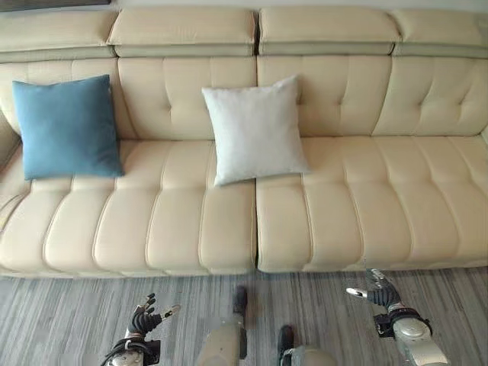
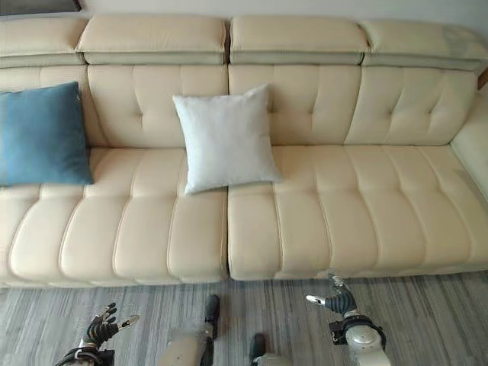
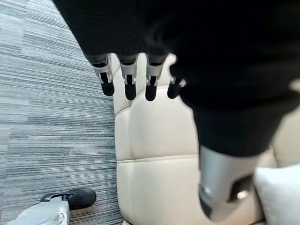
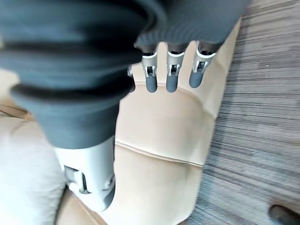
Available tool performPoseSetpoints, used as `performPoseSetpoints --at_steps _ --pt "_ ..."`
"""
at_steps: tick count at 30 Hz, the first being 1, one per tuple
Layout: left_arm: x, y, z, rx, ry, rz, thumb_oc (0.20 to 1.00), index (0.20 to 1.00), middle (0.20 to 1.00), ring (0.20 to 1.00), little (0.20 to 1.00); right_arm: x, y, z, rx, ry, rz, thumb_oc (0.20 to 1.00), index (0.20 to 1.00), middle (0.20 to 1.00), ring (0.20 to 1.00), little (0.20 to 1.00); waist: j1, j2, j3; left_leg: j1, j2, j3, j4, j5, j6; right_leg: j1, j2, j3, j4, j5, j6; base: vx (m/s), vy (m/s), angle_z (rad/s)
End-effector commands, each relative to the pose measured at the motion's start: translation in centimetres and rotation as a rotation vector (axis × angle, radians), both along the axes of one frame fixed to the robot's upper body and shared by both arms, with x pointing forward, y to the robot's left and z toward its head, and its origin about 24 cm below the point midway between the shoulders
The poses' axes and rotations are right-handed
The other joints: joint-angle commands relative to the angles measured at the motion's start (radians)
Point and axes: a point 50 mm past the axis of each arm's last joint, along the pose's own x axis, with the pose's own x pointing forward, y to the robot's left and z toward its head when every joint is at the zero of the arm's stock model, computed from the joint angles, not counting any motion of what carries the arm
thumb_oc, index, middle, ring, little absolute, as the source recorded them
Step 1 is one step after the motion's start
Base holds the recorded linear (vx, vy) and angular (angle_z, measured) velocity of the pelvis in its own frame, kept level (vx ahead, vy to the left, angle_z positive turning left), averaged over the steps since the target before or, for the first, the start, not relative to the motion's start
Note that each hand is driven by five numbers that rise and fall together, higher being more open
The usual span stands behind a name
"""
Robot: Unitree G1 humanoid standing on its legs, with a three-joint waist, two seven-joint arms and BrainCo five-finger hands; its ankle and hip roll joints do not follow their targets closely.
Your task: Pick up all the scattered cushions and arrange them neatly on the sofa.
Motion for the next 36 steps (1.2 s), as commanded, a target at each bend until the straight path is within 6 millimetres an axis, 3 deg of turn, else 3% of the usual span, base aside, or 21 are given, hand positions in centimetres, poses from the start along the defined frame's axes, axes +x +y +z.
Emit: performPoseSetpoints --at_steps 1,3,12,15,20,21,22,24,27,31,34,36 --pt "1.8 0.9 1.8 0.049 -0.096 -0.048 1.0 1.0 1.0 1.0 1.0 1.3 -0.2 1.8 0.016 -0.112 -0.005 1.0 1.0 1.0 1.0 1.0 -0.017 -0.054 -0.008 0.068 -0.061 -0.091 0.086 -0.052 0.1 0.093 -0.048 -0.005 -0.167 0.087 0.169 -0.08 -0.001 -0.06" --pt "1.5 0.7 1.7 0.037 -0.096 -0.05 1.0 1.0 1.0 1.0 1.0 0.7 -0.2 1.4 0.018 -0.092 -0.002 1.0 1.0 1.0 1.0 1.0 -0.023 -0.042 -0.016 0.1 -0.054 -0.137 0.058 -0.052 0.103 0.091 -0.035 0.005 -0.176 0.094 0.166 -0.02 0.018 -0.19" --pt "1.5 0.6 1.6 0.031 -0.084 -0.059 1.0 1.0 1.0 1.0 1.0 -0.2 0.3 0.1 0.102 -0.07 -0.083 1.0 1.0 1.0 1.0 1.0 -0.047 -0.034 -0.039 0.17 -0.058 -0.092 0.015 -0.075 0.127 0.113 -0.043 0.046 -0.185 0.112 0.185 0.02 0.077 -0.22" --pt "1.8 0.4 1.9 0.037 -0.096 -0.084 1.0 1.0 1.0 1.0 1.0 -0.2 0.5 -0.2 0.122 -0.064 -0.112 1.0 1.0 1.0 1.0 1.0 -0.069 -0.034 -0.039 0.177 -0.062 -0.032 0.042 -0.105 0.143 0.069 -0.039 0.141 -0.168 0.146 0.207 -0.03 0.121 -0.73" --pt "2.4 0.4 2.3 0.049 -0.11 -0.101 1.0 1.0 1.0 1.0 1.0 0.1 0.9 -0.2 0.124 -0.062 -0.107 1.0 1.0 1.0 1.0 1.0 -0.085 -0.044 -0.029 0.176 -0.036 0.062 0.066 -0.131 0.156 0.019 -0.026 0.194 -0.144 0.165 0.226 -0.04 0.028 -0.99" --pt "2.7 0.5 2.6 0.059 -0.121 -0.109 1.0 1.0 1.0 1.0 1.0 0.4 1.1 -0.2 0.126 -0.065 -0.094 1.0 1.0 1.0 1.0 1.0 -0.082 -0.051 -0.026 0.182 -0.012 0.12 0.068 -0.139 0.158 0.004 -0.04 0.152 -0.135 0.167 0.228 -0.05 -0.065 -1.5" --pt "2.9 0.5 2.7 0.06 -0.128 -0.109 1.0 1.0 1.0 1.0 1.0 0.5 1.2 -0.2 0.122 -0.065 -0.091 1.0 1.0 1.0 1.0 1.0 -0.078 -0.052 -0.024 0.185 -0.002 0.136 0.068 -0.138 0.157 -0.002 -0.051 0.114 -0.129 0.167 0.224 -0.03 -0.125 -2.42" --pt "3.2 0.8 3.0 0.069 -0.142 -0.098 1.0 1.0 1.0 1.0 1.0 0.8 1.5 -0.1 0.118 -0.071 -0.08 1.0 1.0 1.0 1.0 1.0 -0.052 -0.05 -0.025 0.198 0.035 0.178 0.059 -0.135 0.146 0.01 -0.109 -0.071 -0.125 0.146 0.208 0.01 -0.174 -2.18" --pt "2.8 1.0 2.9 0.057 -0.133 -0.08 1.0 1.0 1.0 1.0 1.0 1.2 2.1 0.0 0.124 -0.076 -0.046 1.0 1.0 1.0 1.0 1.0 -0.037 -0.059 -0.041 0.256 0.086 0.244 0.064 -0.17 0.12 0.047 -0.156 -0.211 -0.126 0.122 0.213 0.19 -0.229 -0.99" --pt "3.1 0.4 2.6 0.05 -0.12 -0.103 1.0 1.0 1.0 1.0 1.0 0.7 2.1 -0.2 0.143 -0.072 -0.066 1.0 1.0 1.0 1.0 1.0 -0.057 -0.069 -0.043 0.277 0.121 0.253 0.097 -0.178 0.098 0.055 -0.141 -0.185 -0.127 0.112 0.207 0.16 -0.243 -0.52" --pt "3.8 -0.6 2.4 0.033 -0.125 -0.135 1.0 1.0 1.0 1.0 1.0 0.5 1.4 0.1 0.13 -0.084 -0.088 1.0 1.0 1.0 1.0 1.0 -0.073 -0.07 -0.025 0.21 0.177 0.211 0.278 -0.146 0.087 0.085 -0.105 -0.168 -0.137 0.089 0.169 0.13 -0.303 0.04" --pt "4.3 -1.2 2.4 0.018 -0.137 -0.143 1.0 1.0 1.0 1.0 1.0 0.9 1.3 0.4 0.127 -0.1 -0.091 1.0 1.0 1.0 1.0 1.0 -0.068 -0.079 -0.011 0.147 0.148 0.14 0.343 -0.099 0.105 0.089 -0.097 -0.16 -0.144 0.092 0.141 0.03 -0.215 0.03"
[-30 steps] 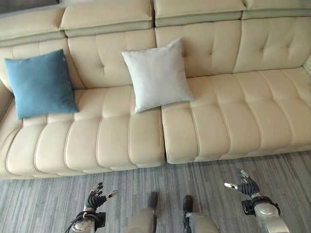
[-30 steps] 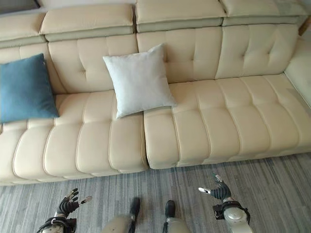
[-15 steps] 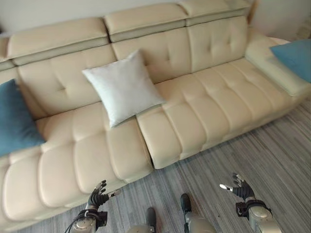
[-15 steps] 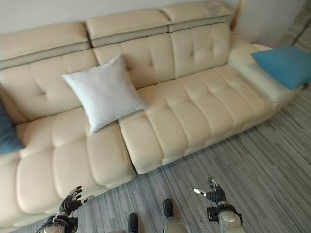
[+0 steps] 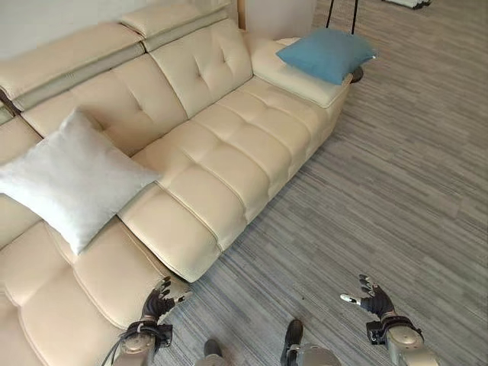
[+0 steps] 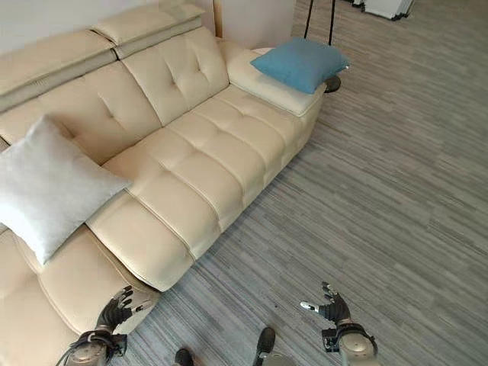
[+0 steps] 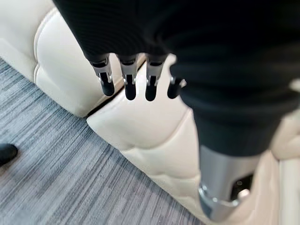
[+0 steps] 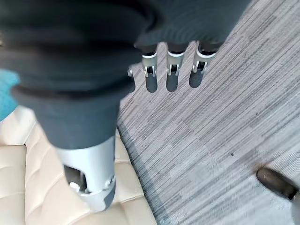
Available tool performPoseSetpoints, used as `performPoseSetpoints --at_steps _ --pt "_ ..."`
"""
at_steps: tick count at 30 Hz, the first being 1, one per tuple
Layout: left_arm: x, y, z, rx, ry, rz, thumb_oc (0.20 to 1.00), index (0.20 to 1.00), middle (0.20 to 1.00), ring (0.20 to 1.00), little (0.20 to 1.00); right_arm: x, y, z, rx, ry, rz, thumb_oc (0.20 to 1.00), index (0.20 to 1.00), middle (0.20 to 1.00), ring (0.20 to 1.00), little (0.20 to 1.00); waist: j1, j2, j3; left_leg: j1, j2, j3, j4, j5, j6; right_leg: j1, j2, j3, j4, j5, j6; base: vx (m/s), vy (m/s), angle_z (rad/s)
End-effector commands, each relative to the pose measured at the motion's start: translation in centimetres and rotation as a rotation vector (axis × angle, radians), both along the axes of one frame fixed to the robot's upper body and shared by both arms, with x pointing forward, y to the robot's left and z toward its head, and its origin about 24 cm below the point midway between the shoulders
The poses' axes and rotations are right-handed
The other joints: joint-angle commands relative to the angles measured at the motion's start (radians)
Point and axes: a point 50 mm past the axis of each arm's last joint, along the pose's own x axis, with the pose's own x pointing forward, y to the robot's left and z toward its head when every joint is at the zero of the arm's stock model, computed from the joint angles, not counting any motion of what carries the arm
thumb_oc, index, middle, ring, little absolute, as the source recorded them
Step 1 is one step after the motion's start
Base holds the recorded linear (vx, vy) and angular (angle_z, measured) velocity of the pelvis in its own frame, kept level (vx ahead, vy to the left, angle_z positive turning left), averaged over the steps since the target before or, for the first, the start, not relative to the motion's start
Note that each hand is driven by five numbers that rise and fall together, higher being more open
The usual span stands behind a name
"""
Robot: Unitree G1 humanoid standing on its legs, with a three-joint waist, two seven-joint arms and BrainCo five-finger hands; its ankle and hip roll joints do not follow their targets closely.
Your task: Pick up all the scattered cushions and arrange them neatly on the sofa.
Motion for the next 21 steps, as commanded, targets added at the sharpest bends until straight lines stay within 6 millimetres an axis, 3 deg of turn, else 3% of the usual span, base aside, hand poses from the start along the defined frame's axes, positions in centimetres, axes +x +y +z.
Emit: performPoseSetpoints --at_steps 1,2,4,9,12,13,14,17,19,20,21 --pt "1.0 0.3 1.2 0.03 -0.06 -0.035 1.0 1.0 1.0 1.0 1.0 1.7 -1.0 1.9 -0.007 -0.115 -0.043 1.0 1.0 1.0 1.0 1.0 0.013 -0.049 0.025 -0.053 -0.117 -0.127 0.116 -0.116 0.033 0.041 -0.024 0.112 -0.008 -0.032 0.082 0.07 -0.12 -0.24" --pt "0.8 0.1 1.0 0.026 -0.049 -0.044 1.0 1.0 1.0 1.0 1.0 1.7 -1.0 2.0 -0.006 -0.116 -0.042 1.0 1.0 1.0 1.0 1.0 0.022 -0.054 0.029 -0.077 -0.172 -0.171 0.093 -0.154 0.044 0.05 -0.018 0.134 -0.009 -0.038 0.084 0.21 -0.102 -0.25" --pt "0.4 -0.1 0.7 0.024 -0.034 -0.064 1.0 1.0 1.0 1.0 1.0 1.7 -1.1 2.0 -0.01 -0.119 -0.038 1.0 1.0 1.0 1.0 1.0 0.033 -0.051 0.026 -0.104 -0.231 -0.213 0.024 -0.147 0.047 0.069 -0.002 0.16 -0.014 -0.049 0.091 0.24 -0.053 -0.24" --pt "0.0 0.1 0.7 0.048 -0.016 -0.087 1.0 1.0 1.0 1.0 1.0 1.0 -1.2 1.4 -0.002 -0.095 -0.074 1.0 1.0 1.0 1.0 1.0 0.075 -0.026 0.028 -0.202 -0.32 -0.275 -0.102 -0.005 0.028 0.133 0.081 0.234 -0.024 -0.083 0.088 0.24 -0.01 -0.69" --pt "-0.1 0.4 0.8 0.051 -0.015 -0.075 1.0 1.0 1.0 1.0 1.0 0.5 -1.2 0.9 0.004 -0.074 -0.093 1.0 1.0 1.0 1.0 1.0 0.094 -0.021 0.021 -0.242 -0.322 -0.264 -0.118 0.039 0.031 0.196 0.112 0.301 -0.038 -0.113 0.084 0.39 0.094 -0.81" --pt "-0.4 0.7 0.8 0.06 -0.004 -0.076 1.0 1.0 1.0 1.0 1.0 0.1 -1.1 0.7 0.005 -0.063 -0.089 1.0 1.0 1.0 1.0 1.0 0.099 -0.023 0.006 -0.202 -0.309 -0.255 -0.149 0.034 0.056 0.222 0.108 0.32 -0.04 -0.134 0.09 0.44 0.151 -1.02" --pt "-0.4 0.7 0.8 0.06 -0.003 -0.076 1.0 1.0 1.0 1.0 1.0 0.1 -1.1 0.7 0.006 -0.063 -0.089 1.0 1.0 1.0 1.0 1.0 0.099 -0.024 0.008 -0.2 -0.31 -0.254 -0.15 0.034 0.056 0.224 0.108 0.32 -0.04 -0.134 0.09 0.34 0.152 -1.04" --pt "-0.6 1.2 0.9 0.074 0.0 -0.07 1.0 1.0 1.0 1.0 1.0 0.4 -0.5 0.7 0.02 -0.069 -0.076 1.0 1.0 1.0 1.0 1.0 0.093 -0.039 -0.001 -0.193 -0.305 -0.237 -0.116 0.01 0.072 0.216 0.073 0.335 -0.001 -0.149 0.115 0.24 0.165 -0.56" --pt "-0.6 1.5 1.1 0.083 -0.006 -0.071 1.0 1.0 1.0 1.0 1.0 0.4 0.0 0.6 0.035 -0.071 -0.059 1.0 1.0 1.0 1.0 1.0 0.1 -0.056 -0.01 -0.186 -0.303 -0.226 -0.1 -0.018 0.082 0.203 0.052 0.347 0.023 -0.136 0.127 0.22 0.135 -0.5" --pt "-0.7 2.2 1.4 0.099 -0.01 -0.057 1.0 1.0 1.0 1.0 1.0 1.0 0.5 0.9 0.048 -0.09 -0.04 1.0 1.0 1.0 1.0 1.0 0.114 -0.064 -0.01 -0.176 -0.296 -0.213 -0.082 -0.054 0.094 0.184 0.027 0.332 0.076 -0.121 0.149 0.18 0.089 -0.68" --pt "-0.7 2.2 1.4 0.099 -0.01 -0.057 1.0 1.0 1.0 1.0 1.0 1.0 0.5 0.9 0.048 -0.09 -0.04 1.0 1.0 1.0 1.0 1.0 0.115 -0.063 -0.012 -0.178 -0.295 -0.213 -0.083 -0.051 0.094 0.181 0.028 0.333 0.075 -0.118 0.148 0.14 0.053 -0.7"
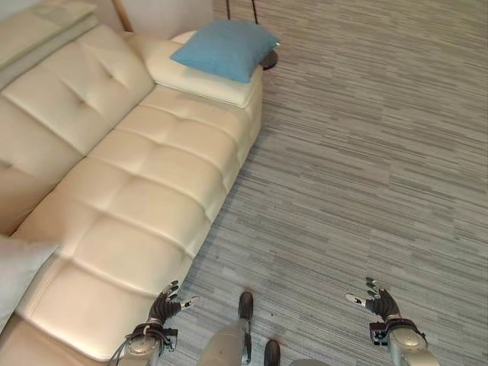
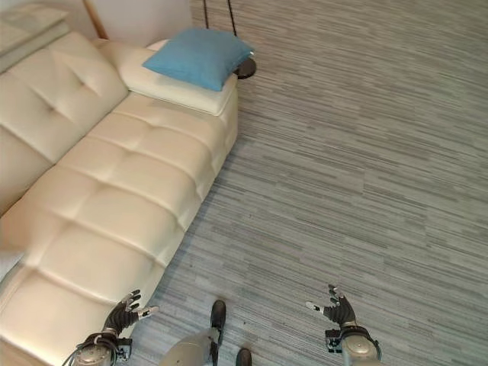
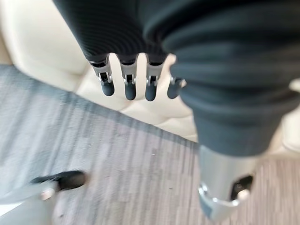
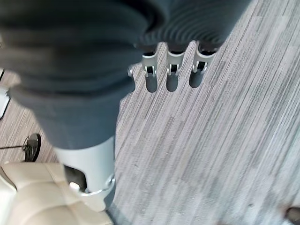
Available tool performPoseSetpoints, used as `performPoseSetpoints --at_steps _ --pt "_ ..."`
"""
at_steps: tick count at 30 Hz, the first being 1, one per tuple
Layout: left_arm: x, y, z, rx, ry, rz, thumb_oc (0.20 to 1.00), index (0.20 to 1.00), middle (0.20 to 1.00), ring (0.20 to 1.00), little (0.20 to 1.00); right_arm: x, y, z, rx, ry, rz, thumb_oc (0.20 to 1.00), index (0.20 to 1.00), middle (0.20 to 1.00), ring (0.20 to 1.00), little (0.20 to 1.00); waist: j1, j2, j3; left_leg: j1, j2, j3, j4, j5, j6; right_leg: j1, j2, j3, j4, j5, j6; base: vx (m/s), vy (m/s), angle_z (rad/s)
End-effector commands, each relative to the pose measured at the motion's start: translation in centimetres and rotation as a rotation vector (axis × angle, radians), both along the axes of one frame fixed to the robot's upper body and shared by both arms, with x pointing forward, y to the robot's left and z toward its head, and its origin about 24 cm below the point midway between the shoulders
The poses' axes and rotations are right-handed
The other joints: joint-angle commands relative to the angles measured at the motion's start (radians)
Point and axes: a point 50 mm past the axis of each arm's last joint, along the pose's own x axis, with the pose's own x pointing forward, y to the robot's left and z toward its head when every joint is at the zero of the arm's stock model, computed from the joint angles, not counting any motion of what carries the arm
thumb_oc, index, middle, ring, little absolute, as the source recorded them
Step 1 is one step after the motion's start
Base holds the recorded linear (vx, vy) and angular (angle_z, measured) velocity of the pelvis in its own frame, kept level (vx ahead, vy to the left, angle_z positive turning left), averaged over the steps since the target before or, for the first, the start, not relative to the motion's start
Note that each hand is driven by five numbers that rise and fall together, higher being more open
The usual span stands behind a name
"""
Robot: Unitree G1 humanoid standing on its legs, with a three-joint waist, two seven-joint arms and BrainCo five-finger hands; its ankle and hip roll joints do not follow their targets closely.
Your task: Pick up all the scattered cushions and arrange them neatly on the sofa.
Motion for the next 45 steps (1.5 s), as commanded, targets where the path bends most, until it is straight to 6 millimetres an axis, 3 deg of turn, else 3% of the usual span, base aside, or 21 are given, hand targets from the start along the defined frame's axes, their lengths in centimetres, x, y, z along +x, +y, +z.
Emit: performPoseSetpoints --at_steps 1,4,9,12,13,14,18,20,22,24,26,28,29,31,33,36,42,43,45 --pt "0.4 2.7 2.0 0.095 -0.06 -0.004 1.0 1.0 1.0 1.0 1.0 1.8 0.5 1.6 0.013 -0.112 0.017 1.0 1.0 1.0 1.0 1.0 0.067 -0.06 -0.029 -0.07 0.01 0.002 0.132 -0.139 -0.096 -0.017 -0.143 -0.034 0.056 0.072 0.086 0.07 0.007 -0.58" --pt "0.4 3.0 2.0 0.1 -0.059 0.005 1.0 1.0 1.0 1.0 1.0 2.0 1.2 1.6 0.035 -0.122 0.03 1.0 1.0 1.0 1.0 1.0 0.068 -0.064 -0.035 -0.035 0.021 0.002 0.145 -0.182 -0.086 -0.069 -0.182 -0.09 0.107 0.133 0.092 0.17 0.042 -0.55" --pt "0.3 3.2 2.1 0.099 -0.068 0.028 1.0 1.0 1.0 1.0 1.0 3.1 1.7 2.3 0.037 -0.153 0.054 1.0 1.0 1.0 1.0 1.0 0.043 -0.046 -0.006 0.043 0.035 0.001 0.157 -0.246 -0.079 -0.208 -0.209 -0.169 0.046 0.158 0.075 0.27 0.012 -0.16" --pt "0.5 3.1 1.9 0.094 -0.07 0.052 1.0 1.0 1.0 1.0 1.0 3.8 2.1 2.7 0.036 -0.171 0.069 1.0 1.0 1.0 1.0 1.0 0.02 -0.049 0.025 0.146 0.037 -0.006 0.145 -0.31 -0.09 -0.316 -0.229 -0.23 -0.069 0.236 0.107 0.32 -0.057 -0.08" --pt "0.5 3.0 1.9 0.093 -0.07 0.052 1.0 1.0 1.0 1.0 1.0 3.9 2.1 2.7 0.035 -0.171 0.069 1.0 1.0 1.0 1.0 1.0 0.021 -0.043 0.03 0.153 0.042 -0.007 0.145 -0.316 -0.092 -0.306 -0.223 -0.233 -0.073 0.236 0.106 0.67 -0.174 0.07" --pt "0.7 2.8 1.9 0.091 -0.08 0.055 1.0 1.0 1.0 1.0 1.0 3.7 2.2 2.7 0.027 -0.167 0.08 1.0 1.0 1.0 1.0 1.0 0.005 -0.039 0.033 0.236 0.048 -0.034 0.108 -0.344 -0.11 -0.375 -0.22 -0.252 -0.129 0.276 0.127 0.44 -0.115 0.21" --pt "0.6 2.2 1.7 0.089 -0.078 0.034 1.0 1.0 1.0 1.0 1.0 2.9 2.0 2.5 0.024 -0.158 0.073 1.0 1.0 1.0 1.0 1.0 -0.016 -0.039 0.019 0.323 0.07 -0.087 0.06 -0.362 -0.138 -0.369 -0.226 -0.213 -0.113 0.312 0.128 0.52 -0.183 0.47" --pt "0.3 1.8 1.3 0.077 -0.061 0.025 1.0 1.0 1.0 1.0 1.0 2.6 1.4 2.4 0.011 -0.149 0.065 1.0 1.0 1.0 1.0 1.0 -0.027 -0.018 -0.002 0.339 0.145 -0.093 0.086 -0.31 -0.18 -0.351 -0.218 -0.251 -0.065 0.298 0.105 0.57 -0.339 0.9" --pt "0.3 1.6 1.3 0.068 -0.061 0.012 1.0 1.0 1.0 1.0 1.0 2.4 1.1 2.6 0.012 -0.159 0.061 1.0 1.0 1.0 1.0 1.0 -0.031 0.0 -0.005 0.283 0.196 -0.089 0.193 -0.195 -0.208 -0.331 -0.2 -0.269 -0.034 0.251 0.071 0.32 -0.26 0.44" --pt "0.4 1.3 1.3 0.051 -0.067 0.013 1.0 1.0 1.0 1.0 1.0 2.4 0.6 2.8 -0.001 -0.167 0.049 1.0 1.0 1.0 1.0 1.0 -0.028 0.004 0.007 0.218 0.237 -0.061 0.317 -0.121 -0.192 -0.306 -0.179 -0.275 -0.018 0.202 0.037 0.24 -0.213 0.28" --pt "0.4 1.3 1.3 0.043 -0.064 0.02 1.0 1.0 1.0 1.0 1.0 2.3 0.2 2.9 -0.01 -0.165 0.035 1.0 1.0 1.0 1.0 1.0 -0.03 -0.001 0.008 0.184 0.264 -0.023 0.379 -0.093 -0.17 -0.272 -0.16 -0.27 -0.012 0.161 0.011 0.29 -0.199 -0.11" --pt "0.5 1.3 1.2 0.039 -0.061 0.02 1.0 1.0 1.0 1.0 1.0 2.2 -0.2 2.9 -0.017 -0.161 0.023 1.0 1.0 1.0 1.0 1.0 -0.022 -0.012 0.011 0.128 0.229 -0.012 0.392 -0.147 -0.143 -0.232 -0.153 -0.248 -0.013 0.133 0.002 0.38 -0.137 -0.3" --pt "0.8 1.0 1.2 0.033 -0.067 0.005 1.0 1.0 1.0 1.0 1.0 2.3 -0.6 3.2 -0.022 -0.172 0.012 1.0 1.0 1.0 1.0 1.0 -0.015 -0.018 0.017 0.073 0.175 -0.004 0.361 -0.206 -0.132 -0.196 -0.155 -0.231 -0.02 0.117 0.007 0.43 -0.066 -0.1" --pt "1.0 0.8 1.3 0.03 -0.075 -0.002 1.0 1.0 1.0 1.0 1.0 2.4 -0.9 3.4 -0.03 -0.181 0.003 1.0 1.0 1.0 1.0 1.0 -0.006 -0.025 0.024 0.0 0.137 0.014 0.322 -0.243 -0.136 -0.165 -0.16 -0.226 -0.032 0.1 0.013 0.33 -0.009 -0.16" --pt "1.2 0.6 1.3 0.025 -0.082 -0.003 1.0 1.0 1.0 1.0 1.0 2.6 -1.0 3.5 -0.034 -0.19 -0.002 1.0 1.0 1.0 1.0 1.0 0.013 -0.02 0.031 -0.05 0.095 0.014 0.254 -0.209 -0.145 -0.134 -0.145 -0.223 -0.043 0.088 0.013 0.27 0.031 -0.15" --pt "0.9 0.4 1.0 0.024 -0.07 0.001 1.0 1.0 1.0 1.0 1.0 2.4 -0.5 3.0 -0.035 -0.17 -0.005 1.0 1.0 1.0 1.0 1.0 0.074 -0.006 0.026 -0.14 0.05 0.007 0.06 -0.048 -0.176 -0.018 -0.084 -0.197 -0.094 0.052 0.017 0.46 0.09 -0.13" --pt "0.2 1.0 0.9 0.047 -0.043 0.002 1.0 1.0 1.0 1.0 1.0 1.9 -0.1 2.4 -0.028 -0.137 0.005 1.0 1.0 1.0 1.0 1.0 0.127 -0.01 -0.001 -0.184 0.07 0.05 -0.007 0.022 -0.174 0.107 -0.074 -0.14 -0.088 -0.013 0.031 0.45 0.171 -0.32" --pt "-0.5 1.5 0.6 0.067 -0.011 0.0 1.0 1.0 1.0 1.0 1.0 1.6 0.2 2.2 -0.017 -0.133 0.019 1.0 1.0 1.0 1.0 1.0 0.131 -0.025 -0.018 -0.167 0.067 0.043 0.02 0.045 -0.156 0.129 -0.102 -0.142 -0.067 -0.018 0.05 0.61 0.34 -0.45" --pt "-1.1 2.2 0.4 0.08 0.018 0.012 1.0 1.0 1.0 1.0 1.0 1.7 0.4 2.2 -0.019 -0.132 0.038 1.0 1.0 1.0 1.0 1.0 0.129 -0.048 -0.027 -0.162 0.049 0.039 0.074 0.017 -0.14 0.12 -0.148 -0.135 -0.019 0.042 0.08 0.47 0.306 -0.27"
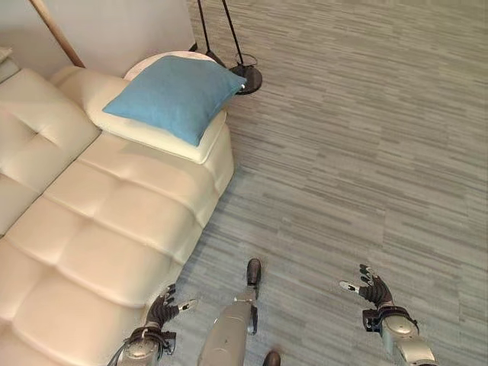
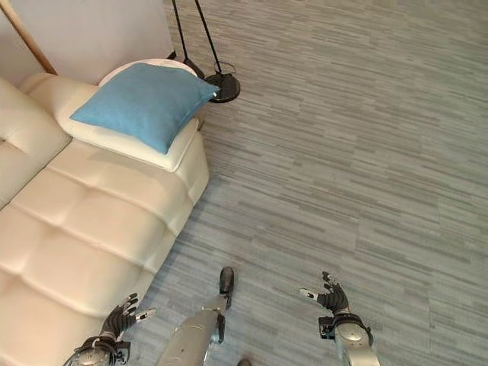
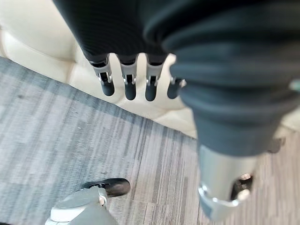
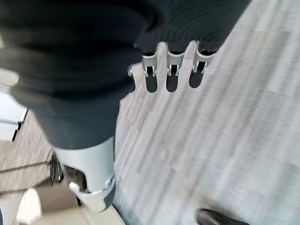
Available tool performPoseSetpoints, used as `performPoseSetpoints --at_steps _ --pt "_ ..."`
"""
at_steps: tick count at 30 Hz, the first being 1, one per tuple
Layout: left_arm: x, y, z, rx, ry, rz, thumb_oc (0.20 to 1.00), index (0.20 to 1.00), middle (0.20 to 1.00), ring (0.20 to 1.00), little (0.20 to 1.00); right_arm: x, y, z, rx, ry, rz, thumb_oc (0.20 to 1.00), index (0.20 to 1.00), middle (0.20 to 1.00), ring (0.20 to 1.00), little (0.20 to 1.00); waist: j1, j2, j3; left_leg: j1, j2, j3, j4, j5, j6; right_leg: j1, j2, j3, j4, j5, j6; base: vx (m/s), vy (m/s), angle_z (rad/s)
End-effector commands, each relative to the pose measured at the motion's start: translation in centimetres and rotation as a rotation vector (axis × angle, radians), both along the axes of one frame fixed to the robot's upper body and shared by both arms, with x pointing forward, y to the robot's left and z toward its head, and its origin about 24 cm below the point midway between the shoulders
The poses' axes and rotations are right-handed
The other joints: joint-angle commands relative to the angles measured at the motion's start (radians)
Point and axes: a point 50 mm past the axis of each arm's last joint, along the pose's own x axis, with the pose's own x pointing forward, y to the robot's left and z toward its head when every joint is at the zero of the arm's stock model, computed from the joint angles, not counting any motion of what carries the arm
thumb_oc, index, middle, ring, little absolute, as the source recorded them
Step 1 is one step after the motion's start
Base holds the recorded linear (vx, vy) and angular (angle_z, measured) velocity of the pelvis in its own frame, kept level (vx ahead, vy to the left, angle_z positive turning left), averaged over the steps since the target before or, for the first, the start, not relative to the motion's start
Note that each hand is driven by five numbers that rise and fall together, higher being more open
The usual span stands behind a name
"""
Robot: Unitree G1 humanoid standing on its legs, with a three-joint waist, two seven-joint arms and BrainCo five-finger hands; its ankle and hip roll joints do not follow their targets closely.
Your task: Pick up all the scattered cushions and arrange them neatly on the sofa.
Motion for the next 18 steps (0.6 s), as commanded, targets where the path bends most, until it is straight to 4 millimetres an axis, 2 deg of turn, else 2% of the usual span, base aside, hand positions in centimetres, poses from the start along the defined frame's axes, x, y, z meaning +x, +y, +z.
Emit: performPoseSetpoints --at_steps 1,2,3,5,6,8,9,11,13,14,16,17,18 --pt "1.1 2.5 2.0 0.104 -0.06 -0.039 1.0 1.0 1.0 1.0 1.0 0.7 0.3 1.1 -0.006 -0.07 0.036 1.0 1.0 1.0 1.0 1.0 0.023 -0.063 -0.049 0.051 -0.001 -0.044 -0.004 0.072 -0.088 -0.109 -0.196 0.031 0.131 0.142 0.173 0.23 0.178 -0.06" --pt "1.1 2.5 2.0 0.104 -0.06 -0.04 1.0 1.0 1.0 1.0 1.0 0.7 0.3 1.1 -0.006 -0.07 0.036 1.0 1.0 1.0 1.0 1.0 0.024 -0.062 -0.052 0.049 0.002 -0.044 -0.005 0.074 -0.088 -0.112 -0.193 0.032 0.129 0.145 0.172 0.22 0.164 -0.16" --pt "1.0 3.0 2.1 0.115 -0.057 -0.035 1.0 1.0 1.0 1.0 1.0 0.9 0.6 1.3 0.003 -0.083 0.042 1.0 1.0 1.0 1.0 1.0 0.02 -0.072 -0.052 0.061 -0.008 -0.044 0.01 0.052 -0.078 -0.127 -0.217 0.037 0.18 0.206 0.185 0.2 0.134 -0.4" --pt "0.9 3.5 2.4 0.128 -0.062 -0.027 1.0 1.0 1.0 1.0 1.0 1.3 1.2 1.6 0.025 -0.115 0.048 1.0 1.0 1.0 1.0 1.0 0.02 -0.072 -0.055 0.093 -0.009 -0.053 0.02 0.017 -0.062 -0.177 -0.225 0.062 0.255 0.281 0.179 0.36 0.22 -0.11" --pt "1.0 3.8 2.7 0.131 -0.078 -0.006 1.0 1.0 1.0 1.0 1.0 1.6 1.5 1.8 0.025 -0.124 0.064 1.0 1.0 1.0 1.0 1.0 0.011 -0.057 -0.048 0.163 -0.003 -0.071 0.005 -0.027 -0.05 -0.258 -0.224 0.045 0.285 0.264 0.154 0.43 0.207 0.31" --pt "1.1 3.9 2.7 0.132 -0.08 -0.001 1.0 1.0 1.0 1.0 1.0 1.7 1.6 1.8 0.026 -0.122 0.069 1.0 1.0 1.0 1.0 1.0 0.004 -0.054 -0.048 0.176 -0.003 -0.079 0.006 -0.037 -0.048 -0.267 -0.223 0.029 0.253 0.25 0.148 0.32 0.107 0.36" --pt "1.2 3.9 2.7 0.127 -0.087 0.002 1.0 1.0 1.0 1.0 1.0 2.1 1.6 2.0 0.027 -0.128 0.07 1.0 1.0 1.0 1.0 1.0 -0.017 -0.037 -0.03 0.237 -0.001 -0.102 -0.005 -0.071 -0.044 -0.361 -0.198 0.007 0.227 0.203 0.133 0.31 0.068 0.46" --pt "1.2 3.8 2.7 0.123 -0.086 0.008 1.0 1.0 1.0 1.0 1.0 2.2 1.6 2.1 0.029 -0.131 0.07 1.0 1.0 1.0 1.0 1.0 -0.031 -0.034 -0.023 0.257 -0.006 -0.112 -0.002 -0.084 -0.044 -0.383 -0.194 0.001 0.196 0.203 0.134 0.26 0.042 0.38" --pt "1.3 3.6 2.5 0.115 -0.088 0.027 1.0 1.0 1.0 1.0 1.0 2.3 1.6 2.1 0.032 -0.133 0.07 1.0 1.0 1.0 1.0 1.0 -0.067 -0.024 0.007 0.349 -0.024 -0.148 0.0 -0.14 -0.049 -0.466 -0.179 0.001 0.095 0.234 0.149 0.38 0.022 0.25" --pt "1.3 3.6 2.5 0.115 -0.088 0.027 1.0 1.0 1.0 1.0 1.0 2.3 1.6 2.1 0.032 -0.133 0.07 1.0 1.0 1.0 1.0 1.0 -0.069 -0.025 0.006 0.347 -0.026 -0.15 -0.002 -0.137 -0.049 -0.467 -0.18 0.0 0.093 0.236 0.149 0.42 0.009 0.07" --pt "1.4 3.4 2.3 0.107 -0.092 0.034 1.0 1.0 1.0 1.0 1.0 2.1 1.6 2.0 0.032 -0.121 0.073 1.0 1.0 1.0 1.0 1.0 -0.084 -0.025 0.008 0.384 -0.036 -0.181 0.003 -0.168 -0.054 -0.483 -0.178 0.014 0.043 0.261 0.167 0.42 -0.056 0.4" --pt "1.4 3.2 2.2 0.103 -0.095 0.046 1.0 1.0 1.0 1.0 1.0 1.9 1.6 1.8 0.032 -0.112 0.074 1.0 1.0 1.0 1.0 1.0 -0.095 -0.022 0.003 0.425 -0.039 -0.222 -0.01 -0.193 -0.06 -0.528 -0.182 0.045 0.029 0.288 0.174 0.42 -0.083 1.3" --pt "1.3 3.2 2.2 0.102 -0.095 0.046 1.0 1.0 1.0 1.0 1.0 1.8 1.6 1.8 0.031 -0.112 0.074 1.0 1.0 1.0 1.0 1.0 -0.096 -0.019 0.004 0.428 -0.036 -0.224 -0.01 -0.196 -0.061 -0.524 -0.179 0.042 0.03 0.286 0.173 0.63 -0.187 1.01"
